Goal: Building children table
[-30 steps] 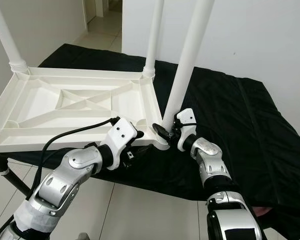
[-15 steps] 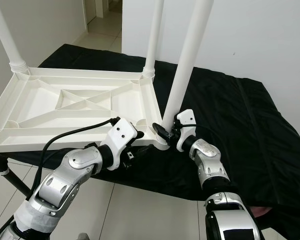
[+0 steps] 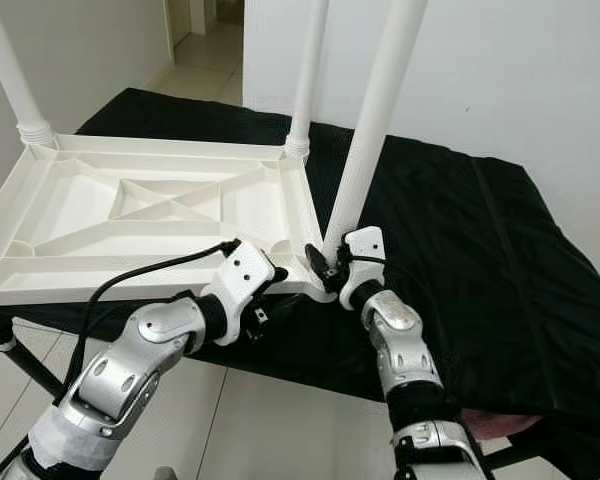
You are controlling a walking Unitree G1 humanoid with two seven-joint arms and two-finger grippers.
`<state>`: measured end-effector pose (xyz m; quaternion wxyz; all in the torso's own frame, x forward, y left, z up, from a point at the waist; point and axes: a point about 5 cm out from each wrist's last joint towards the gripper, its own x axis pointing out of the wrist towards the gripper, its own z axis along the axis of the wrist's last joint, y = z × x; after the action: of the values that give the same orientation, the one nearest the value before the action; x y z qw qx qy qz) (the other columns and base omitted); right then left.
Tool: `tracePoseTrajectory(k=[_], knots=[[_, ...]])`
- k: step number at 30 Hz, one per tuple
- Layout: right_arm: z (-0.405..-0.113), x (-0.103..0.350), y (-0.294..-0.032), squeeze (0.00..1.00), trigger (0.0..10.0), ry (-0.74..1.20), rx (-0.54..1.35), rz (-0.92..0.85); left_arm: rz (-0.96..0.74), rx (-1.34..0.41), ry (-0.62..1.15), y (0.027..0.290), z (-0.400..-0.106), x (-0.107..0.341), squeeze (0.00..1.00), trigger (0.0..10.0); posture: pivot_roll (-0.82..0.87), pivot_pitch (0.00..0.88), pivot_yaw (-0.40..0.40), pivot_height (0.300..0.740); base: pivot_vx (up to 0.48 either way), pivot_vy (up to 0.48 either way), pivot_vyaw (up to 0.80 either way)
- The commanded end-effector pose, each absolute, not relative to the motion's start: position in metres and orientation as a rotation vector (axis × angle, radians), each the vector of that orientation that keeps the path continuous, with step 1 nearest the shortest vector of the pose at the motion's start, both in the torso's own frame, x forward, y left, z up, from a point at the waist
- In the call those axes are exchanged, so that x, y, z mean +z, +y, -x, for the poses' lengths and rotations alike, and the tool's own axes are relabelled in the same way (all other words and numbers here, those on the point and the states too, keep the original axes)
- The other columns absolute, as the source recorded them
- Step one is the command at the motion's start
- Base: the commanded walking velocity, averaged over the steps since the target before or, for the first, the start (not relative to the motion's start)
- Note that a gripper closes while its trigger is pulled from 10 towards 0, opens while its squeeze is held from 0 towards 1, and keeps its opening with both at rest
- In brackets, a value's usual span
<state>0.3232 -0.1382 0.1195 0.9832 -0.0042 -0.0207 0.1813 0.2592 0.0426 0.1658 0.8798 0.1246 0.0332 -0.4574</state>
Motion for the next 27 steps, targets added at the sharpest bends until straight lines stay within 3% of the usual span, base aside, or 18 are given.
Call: tracePoseTrajectory(k=[1, 4, 9, 20, 21, 23, 24, 27], knots=[[-0.318, 0.102, -0.140, 0.00, 10.0, 0.050, 0.300, 0.013, -0.264, -0.930, 0.065, 0.043, -0.263, 0.165, 0.00, 10.0, 0.02, 0.000, -0.095, 0.740, 0.000, 0.000, 0.00], [-0.308, 0.104, -0.139, 0.00, 10.0, 0.020, 0.094, -0.014, -0.270, -0.937, 0.064, 0.044, -0.264, 0.165, 0.00, 10.0, 0.02, 0.000, -0.088, 0.740, 0.000, 0.000, 0.00], [-0.293, 0.112, -0.125, 0.00, 10.0, 0.019, -0.013, -0.056, -0.273, -0.944, 0.065, 0.043, -0.263, 0.165, 0.00, 10.0, 0.02, 0.000, -0.087, 0.740, 0.000, 0.000, 0.00], [-0.287, 0.115, -0.115, 0.00, 10.0, 0.038, -0.016, -0.060, -0.275, -0.963, 0.066, 0.042, -0.261, 0.164, 0.00, 10.0, 0.02, 0.000, -0.082, 0.740, 0.000, 0.000, 0.00], [-0.287, 0.116, -0.115, 0.14, 10.0, 0.039, -0.017, -0.060, -0.276, -0.963, 0.066, 0.042, -0.261, 0.164, 0.00, 10.0, 0.02, 0.000, -0.082, 0.740, 0.000, 0.000, 0.00], [-0.286, 0.116, -0.115, 0.14, 10.0, 0.041, -0.020, -0.061, -0.277, -0.962, 0.066, 0.042, -0.261, 0.164, 0.00, 10.0, 0.02, 0.000, -0.082, 0.740, 0.000, 0.000, 0.00], [-0.286, 0.116, -0.115, 1.00, 10.0, 0.045, -0.018, -0.065, -0.277, -0.962, 0.065, 0.042, -0.261, 0.164, 0.00, 10.0, 0.02, 0.000, -0.082, 0.740, 0.000, 0.000, 0.00], [-0.286, 0.117, -0.114, 1.00, 10.0, 0.045, 0.001, -0.079, -0.277, -0.959, 0.065, 0.042, -0.261, 0.164, 0.00, 10.0, 0.02, 0.000, -0.084, 0.740, 0.000, 0.000, 0.00]])
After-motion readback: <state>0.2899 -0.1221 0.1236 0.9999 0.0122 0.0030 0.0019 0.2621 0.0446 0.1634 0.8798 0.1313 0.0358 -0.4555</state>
